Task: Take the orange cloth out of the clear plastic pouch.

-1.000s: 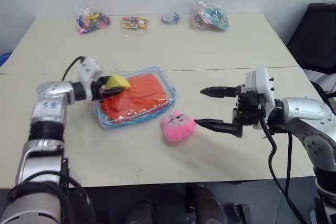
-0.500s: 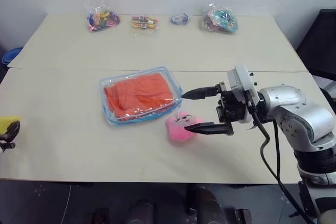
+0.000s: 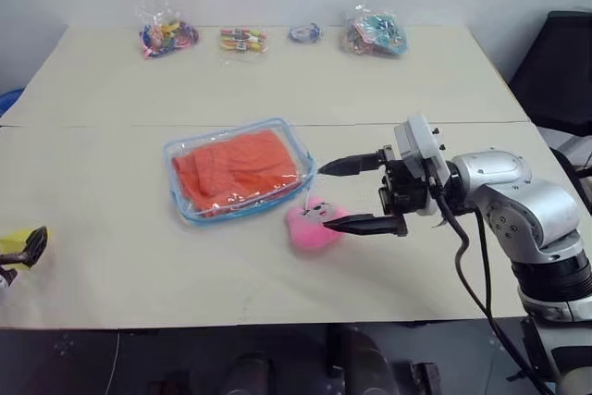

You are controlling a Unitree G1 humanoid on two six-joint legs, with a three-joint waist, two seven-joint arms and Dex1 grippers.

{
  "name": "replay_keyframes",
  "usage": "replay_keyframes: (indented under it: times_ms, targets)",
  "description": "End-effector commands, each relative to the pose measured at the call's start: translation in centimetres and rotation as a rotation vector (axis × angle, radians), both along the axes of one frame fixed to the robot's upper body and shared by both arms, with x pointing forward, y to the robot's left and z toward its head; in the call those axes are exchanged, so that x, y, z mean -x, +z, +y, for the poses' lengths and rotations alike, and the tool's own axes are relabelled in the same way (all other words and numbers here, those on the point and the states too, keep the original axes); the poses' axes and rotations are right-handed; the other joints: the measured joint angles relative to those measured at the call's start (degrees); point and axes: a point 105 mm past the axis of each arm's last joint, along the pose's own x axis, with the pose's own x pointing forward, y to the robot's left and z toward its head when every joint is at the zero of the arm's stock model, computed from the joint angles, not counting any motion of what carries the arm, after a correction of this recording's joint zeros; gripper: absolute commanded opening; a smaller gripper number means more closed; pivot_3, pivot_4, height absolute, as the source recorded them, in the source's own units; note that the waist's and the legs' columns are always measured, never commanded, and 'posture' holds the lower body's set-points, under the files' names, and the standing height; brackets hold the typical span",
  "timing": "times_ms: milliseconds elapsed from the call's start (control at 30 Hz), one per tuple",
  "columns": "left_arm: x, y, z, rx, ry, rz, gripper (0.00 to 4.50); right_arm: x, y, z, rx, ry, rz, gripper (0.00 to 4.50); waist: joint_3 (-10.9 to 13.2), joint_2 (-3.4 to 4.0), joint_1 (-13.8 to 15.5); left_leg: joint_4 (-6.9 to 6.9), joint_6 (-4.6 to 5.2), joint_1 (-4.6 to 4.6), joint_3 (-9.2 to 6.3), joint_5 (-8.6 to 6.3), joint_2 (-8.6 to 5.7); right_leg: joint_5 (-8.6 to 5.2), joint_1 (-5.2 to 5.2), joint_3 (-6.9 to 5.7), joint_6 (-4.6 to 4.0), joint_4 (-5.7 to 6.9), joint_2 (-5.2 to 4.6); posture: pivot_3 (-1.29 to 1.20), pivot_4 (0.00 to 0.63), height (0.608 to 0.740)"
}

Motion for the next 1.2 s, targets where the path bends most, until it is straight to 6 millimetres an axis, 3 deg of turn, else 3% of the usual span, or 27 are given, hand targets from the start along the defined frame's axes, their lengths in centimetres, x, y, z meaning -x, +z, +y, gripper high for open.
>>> replay_keyframes:
  times_ms: [33,200,333,500,733,833,1200]
  targets:
    - [-0.5,6.9,-4.0,-0.164,-0.258,-0.117,4.49,-0.2,0.8,-1.3,0.004,-0.043,-0.055,4.50,0.00,-0.04,0.32,0.01,-0.02,0.01,-0.03,-0.01,0.06,-0.03,0.00,-0.04,-0.06,0.02,-0.01,0.00,0.150,0.740]
    - [-2.6,8.2,-13.5,-0.216,-0.742,-0.038,4.49,-0.5,0.4,-2.1,0.028,-0.078,-0.065,4.50,0.05,0.11,1.17,0.05,-0.02,0.03,-0.12,-0.01,-0.03,-0.05,0.08,-0.04,-0.08,0.05,-0.18,0.00,0.150,0.740]
    - [-4.1,5.7,-18.9,-0.386,-1.014,0.127,4.49,-0.6,0.2,-2.4,0.028,-0.105,-0.070,4.50,0.10,0.18,0.36,-0.01,-0.03,0.03,-0.05,-0.02,-0.05,-0.06,0.04,-0.04,-0.11,0.05,-0.04,0.00,0.150,0.740]
    - [-6.6,2.6,-20.6,-0.587,-1.140,0.226,4.49,-0.3,0.1,-2.5,0.025,-0.129,-0.073,4.50,0.15,0.27,-0.42,-0.08,-0.11,0.07,0.23,-0.02,-0.10,-0.11,-0.03,-0.03,-0.20,0.09,0.17,0.00,0.150,0.740]
    - [-9.6,1.0,-20.7,-0.735,-1.145,0.216,4.49,0.0,-0.1,-2.8,0.020,-0.167,-0.072,4.50,0.15,0.27,-0.29,-0.08,-0.15,0.07,0.63,-0.02,-0.03,-0.14,-0.05,-0.05,-0.26,0.14,0.25,0.00,0.150,0.740]
    - [-9.8,1.2,-21.1,-0.758,-1.170,0.156,3.88,0.1,-0.2,-2.8,0.019,-0.177,-0.072,4.50,0.15,0.27,-0.04,-0.07,-0.15,0.06,0.63,-0.02,-0.03,-0.14,-0.05,-0.05,-0.26,0.13,0.24,0.00,0.150,0.740]
    - [-8.3,0.6,-21.2,-0.768,-1.303,0.172,0.33,0.6,-0.4,-2.7,0.034,-0.163,-0.070,4.50,0.15,0.27,0.35,-0.02,-0.14,0.05,0.62,-0.02,-0.03,-0.13,-0.04,-0.07,-0.25,0.16,0.18,0.00,0.150,0.740]
